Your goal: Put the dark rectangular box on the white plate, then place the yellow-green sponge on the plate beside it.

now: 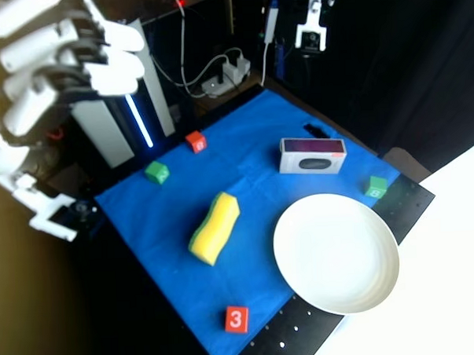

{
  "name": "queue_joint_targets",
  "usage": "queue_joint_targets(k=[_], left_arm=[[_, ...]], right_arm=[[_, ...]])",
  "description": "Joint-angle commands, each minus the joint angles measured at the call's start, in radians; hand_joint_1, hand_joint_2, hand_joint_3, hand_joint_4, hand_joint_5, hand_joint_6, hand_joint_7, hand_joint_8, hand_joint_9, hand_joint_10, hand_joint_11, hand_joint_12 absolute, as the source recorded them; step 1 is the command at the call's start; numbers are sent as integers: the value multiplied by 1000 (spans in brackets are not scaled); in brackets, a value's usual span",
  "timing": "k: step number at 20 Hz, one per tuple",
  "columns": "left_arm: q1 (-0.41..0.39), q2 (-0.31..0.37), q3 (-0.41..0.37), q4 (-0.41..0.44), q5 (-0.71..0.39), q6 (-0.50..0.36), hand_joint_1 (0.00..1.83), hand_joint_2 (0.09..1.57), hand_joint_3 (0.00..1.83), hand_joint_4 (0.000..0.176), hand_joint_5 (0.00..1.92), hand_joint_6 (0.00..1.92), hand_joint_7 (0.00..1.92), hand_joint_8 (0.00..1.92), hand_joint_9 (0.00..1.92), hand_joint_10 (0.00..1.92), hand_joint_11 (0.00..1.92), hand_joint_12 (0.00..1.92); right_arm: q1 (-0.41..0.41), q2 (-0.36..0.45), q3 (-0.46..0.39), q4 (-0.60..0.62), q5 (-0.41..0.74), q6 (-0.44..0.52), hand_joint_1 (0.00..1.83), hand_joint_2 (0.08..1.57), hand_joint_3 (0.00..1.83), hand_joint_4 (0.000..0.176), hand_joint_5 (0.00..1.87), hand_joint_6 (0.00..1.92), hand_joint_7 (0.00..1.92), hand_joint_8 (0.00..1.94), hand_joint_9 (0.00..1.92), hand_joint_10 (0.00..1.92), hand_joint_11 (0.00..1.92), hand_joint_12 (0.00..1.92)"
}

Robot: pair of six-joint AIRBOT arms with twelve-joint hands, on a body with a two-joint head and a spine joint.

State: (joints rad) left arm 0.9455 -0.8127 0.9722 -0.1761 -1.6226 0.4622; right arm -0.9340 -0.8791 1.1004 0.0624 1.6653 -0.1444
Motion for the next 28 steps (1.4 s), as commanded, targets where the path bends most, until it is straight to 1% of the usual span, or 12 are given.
queue_joint_targets(k=[1,3,5,9,10,12,13,15,16,19,23,28], left_arm=[[-8,3,5,-2,-111,-10,1108,1189,0,0,854,1216,1110,477,987,722,567,977],[-7,5,6,10,-111,22,1097,1209,0,0,817,1241,1092,173,984,283,500,775],[-4,5,6,13,-111,36,1085,1229,7,0,756,1317,956,86,886,196,455,742],[4,6,11,23,-111,61,989,1272,0,0,614,310,711,0,704,9,241,905],[5,9,12,25,-111,68,957,1280,0,0,617,146,679,5,693,2,266,853],[10,14,12,29,-111,96,775,1350,4,0,602,25,634,1,651,0,213,882],[14,14,12,28,-111,113,703,1352,1,0,579,7,556,0,580,0,139,961],[42,11,12,6,-111,131,1009,1169,0,0,894,901,602,3,520,4,67,949],[55,10,12,-6,-110,131,800,1048,0,0,402,1171,436,0,382,0,46,924],[126,-2,16,-83,-110,146,477,959,0,51,2,23,8,0,91,9,0,694],[173,-1,16,-120,-100,192,489,971,3,120,0,0,0,0,33,10,0,388],[137,-24,67,-95,88,185,739,883,0,154,63,12,26,34,103,3,64,335]], right_arm=[[5,-1,3,25,100,9,777,1440,4,0,445,1778,390,1154,272,1624,12,1921],[5,-2,10,24,100,-4,658,1328,0,0,255,269,363,320,172,1122,16,1820],[5,-3,12,21,100,-13,538,1381,3,0,339,96,441,130,248,815,2,1710],[5,3,17,0,100,-36,680,1435,0,0,417,18,595,40,279,1155,121,1920],[5,8,16,-3,100,-44,865,1438,1,0,429,1411,671,99,288,1259,104,1921],[-7,11,16,-5,99,-56,744,1424,0,0,208,1203,649,115,281,1188,3,1914],[-19,8,16,-5,99,-63,654,1423,0,0,274,877,653,109,299,1052,0,1816],[-44,-4,22,-3,99,-67,789,1446,0,0,433,1741,520,15,233,568,0,1428],[-54,-8,24,7,99,-67,503,1387,0,0,256,1214,468,4,207,488,0,1633],[-102,-25,39,66,99,-67,252,1206,0,0,112,48,184,0,162,197,0,1103],[-155,-33,52,99,99,-68,571,1007,2,41,0,0,1,0,6,3,0,80],[-168,-40,70,101,88,-73,784,997,2,121,0,0,0,0,0,0,0,0]])
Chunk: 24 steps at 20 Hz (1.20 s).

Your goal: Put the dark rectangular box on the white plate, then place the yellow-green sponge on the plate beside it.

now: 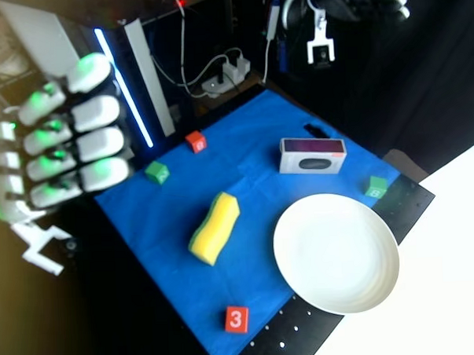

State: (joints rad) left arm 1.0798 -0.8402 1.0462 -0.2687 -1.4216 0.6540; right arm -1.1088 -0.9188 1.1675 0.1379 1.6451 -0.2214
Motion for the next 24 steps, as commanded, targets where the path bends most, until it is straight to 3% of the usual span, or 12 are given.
queue_joint_targets(k=[1,2,3,4,5,6,7,9,12,15,20,24], left_arm=[[-19,-5,8,12,-70,-12,763,852,0,150,82,3,64,9,118,1,12,548],[-33,-10,19,22,-39,-13,738,790,0,157,43,0,44,3,107,2,2,548],[-57,-17,39,40,23,-13,755,763,0,137,19,1,20,4,81,5,0,435],[-69,-18,49,51,60,-13,823,719,0,85,22,2,20,3,82,5,0,363],[-89,-17,63,73,118,-13,883,710,0,78,17,0,6,3,62,5,0,250],[-111,-16,77,98,180,-13,953,733,0,112,42,5,14,4,30,6,0,60],[-150,-24,101,140,268,-20,970,766,12,151,50,6,0,0,0,0,0,1],[-181,-36,124,177,341,-26,888,764,10,128,28,1,0,0,0,0,6,3],[-244,-53,158,262,486,-26,851,788,16,170,0,0,0,0,0,0,0,0],[-343,-92,197,391,655,-26,909,774,5,176,0,0,0,0,0,0,0,0],[-455,-175,255,592,870,-26,849,755,0,176,0,0,0,0,0,0,0,0],[-497,-188,258,718,971,-31,848,779,8,158,45,13,57,18,19,7,18,8]], right_arm=[[6,-1,6,26,73,4,711,1016,9,113,0,0,0,0,6,2,66,34],[6,-4,12,25,54,4,739,998,0,109,0,0,0,0,0,0,12,6],[6,-10,24,20,8,4,727,956,0,141,0,0,0,0,0,0,2,0],[5,-13,31,18,-15,4,757,886,0,117,0,0,0,0,0,0,0,0],[5,-16,41,10,-54,4,733,862,0,107,0,0,0,0,0,0,0,0],[5,-17,49,4,-79,4,741,840,0,85,0,0,11,4,0,0,0,0],[5,-17,57,-8,-119,4,730,822,0,100,0,0,16,3,0,0,0,0],[5,-17,67,-21,-158,4,713,821,0,112,0,0,2,0,0,0,0,0],[6,-17,94,-53,-235,5,752,857,0,106,0,0,0,0,0,0,0,0],[6,-18,102,-59,-262,6,771,863,0,77,0,0,0,0,0,0,0,0],[6,-30,115,-66,-277,11,772,867,0,120,0,0,0,0,0,0,0,0],[6,-31,119,-72,-282,16,768,862,0,120,0,0,0,0,0,0,0,0]])
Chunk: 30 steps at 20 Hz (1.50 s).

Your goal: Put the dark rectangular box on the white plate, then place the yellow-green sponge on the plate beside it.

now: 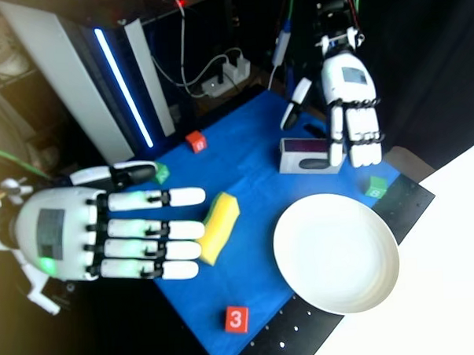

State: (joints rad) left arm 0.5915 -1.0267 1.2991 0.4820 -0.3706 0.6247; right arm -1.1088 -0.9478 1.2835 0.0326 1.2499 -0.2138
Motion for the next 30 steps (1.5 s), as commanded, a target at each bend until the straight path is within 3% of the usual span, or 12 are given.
queue_joint_targets(k=[1,3,4,12,13,14,15,16,19,22,26,30], left_arm=[[-17,-7,6,12,-54,-15,809,787,11,147,52,14,69,19,45,16,60,26],[-24,-14,6,52,-23,-19,824,793,1,89,109,3,175,5,164,8,152,88],[-26,-20,7,74,-1,-19,818,811,2,8,240,8,359,9,369,8,269,298],[-27,-82,58,93,28,-54,990,955,0,0,836,31,965,41,961,60,594,741],[-26,-89,70,93,13,-82,1088,1069,6,0,970,750,1084,47,1101,88,718,863],[-26,-92,80,83,-5,-101,1208,1121,0,0,893,968,1050,832,1210,170,791,1142],[-26,-89,82,66,-22,-101,1220,1133,0,0,904,998,988,1075,1139,490,809,1287],[-26,-72,78,31,-71,-102,1366,1125,1,0,854,1063,957,1051,943,1158,759,1231],[-37,-35,52,-24,-172,-102,1228,1143,0,0,813,1191,1034,970,994,697,714,1171],[-106,-30,60,-59,-220,-76,1261,1119,0,0,954,820,1010,1188,954,966,327,1285],[-158,-120,146,-204,-178,73,1238,1098,1,0,998,854,1036,1025,946,862,722,1418],[-200,-290,325,-241,-107,73,1374,1112,1,0,897,1037,1011,925,912,1207,725,1300]], right_arm=[[6,-4,5,34,112,10,768,865,0,122,0,0,0,0,0,0,0,0],[6,-6,7,33,111,15,782,874,0,115,0,0,0,0,0,0,0,0],[6,-8,8,31,111,18,776,880,1,109,0,0,0,0,0,0,0,0],[6,-17,16,30,109,30,746,887,2,120,0,0,4,1,0,0,0,0],[6,-18,16,30,109,32,747,890,3,119,0,0,2,1,0,0,0,0],[6,-19,17,30,109,35,736,891,3,117,0,0,12,5,0,0,0,0],[6,-21,18,30,109,37,752,886,1,125,0,0,22,7,0,0,0,0],[5,-24,19,30,109,38,727,902,7,118,0,0,32,9,8,3,0,0],[5,-29,22,30,109,41,704,905,6,114,0,0,37,8,25,8,0,0],[5,-34,26,30,109,46,710,914,7,107,0,0,52,7,59,16,10,4],[6,-56,44,32,110,57,732,916,5,123,0,0,31,1,56,9,33,15],[6,-75,68,31,110,82,696,911,1,101,0,0,67,10,20,1,42,20]])
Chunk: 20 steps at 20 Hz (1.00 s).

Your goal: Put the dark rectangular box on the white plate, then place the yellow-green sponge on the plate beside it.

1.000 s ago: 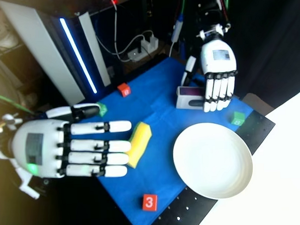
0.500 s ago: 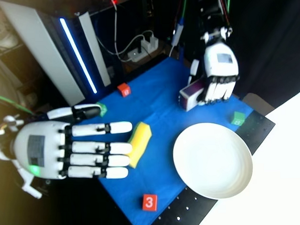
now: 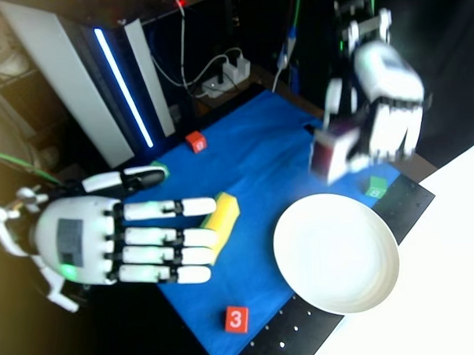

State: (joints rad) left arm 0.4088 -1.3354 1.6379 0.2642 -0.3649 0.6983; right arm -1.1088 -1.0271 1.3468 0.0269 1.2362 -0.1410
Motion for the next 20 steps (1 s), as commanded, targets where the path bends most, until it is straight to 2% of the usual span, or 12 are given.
queue_joint_targets(k=[1,3,4,6,7,8,9,12,13,14,16,20], left_arm=[[-29,-16,22,-24,-93,-1,1378,1103,0,0,896,1065,1038,836,952,1153,718,1254],[-58,-86,99,-26,-42,-1,1377,1104,0,0,897,1040,1043,850,934,1182,648,1297],[-68,-111,126,-25,-29,-1,1230,1124,3,0,919,957,1001,1089,734,1011,25,1618],[-86,-157,179,-19,-18,0,1219,1139,2,0,937,923,934,1204,724,986,40,1598],[-95,-174,201,-13,-13,0,1212,1132,0,10,955,950,943,1134,813,891,271,1443],[-101,-189,222,-12,-8,0,1214,1126,0,8,952,951,966,1104,832,854,148,1437],[-104,-198,236,-12,-1,0,1211,1144,3,0,898,1010,947,1156,900,884,491,1476],[-105,-206,250,-12,15,0,1206,1168,4,0,797,1129,942,1184,887,676,660,1302],[-104,-210,256,-12,20,0,1112,1041,0,0,628,448,716,556,786,420,536,1033],[-100,-214,262,-12,25,0,1048,995,0,0,600,138,678,220,747,215,479,872],[-93,-219,268,-15,30,-1,1030,963,4,65,478,6,565,14,574,21,264,753],[-82,-219,262,-25,22,-1,907,986,1,148,354,0,496,0,480,0,6,953]], right_arm=[[6,2,8,37,123,9,666,899,0,120,0,0,75,10,21,2,31,17],[8,-8,20,39,123,10,684,909,1,112,0,0,84,11,20,1,17,11],[9,-13,25,39,123,12,749,927,7,116,0,0,92,11,14,0,0,0],[12,-21,33,39,123,15,742,936,10,105,0,0,94,10,13,0,0,0],[13,-22,35,39,123,15,715,940,8,97,0,0,79,2,30,7,13,6],[17,-24,38,39,123,16,708,935,5,102,0,0,83,4,39,10,25,11],[22,-26,40,38,123,16,677,926,1,92,0,0,104,11,66,19,15,7],[29,-30,43,38,123,16,697,927,1,73,0,0,40,0,42,4,58,27],[29,-32,43,37,123,16,697,921,0,77,0,0,46,3,48,6,64,30],[29,-34,43,37,123,16,701,924,0,74,0,0,47,4,46,5,65,31],[29,-36,43,36,123,17,663,914,0,84,4,1,75,12,38,1,42,23],[29,-36,43,32,123,19,659,906,0,70,21,6,95,11,63,9,65,36]])
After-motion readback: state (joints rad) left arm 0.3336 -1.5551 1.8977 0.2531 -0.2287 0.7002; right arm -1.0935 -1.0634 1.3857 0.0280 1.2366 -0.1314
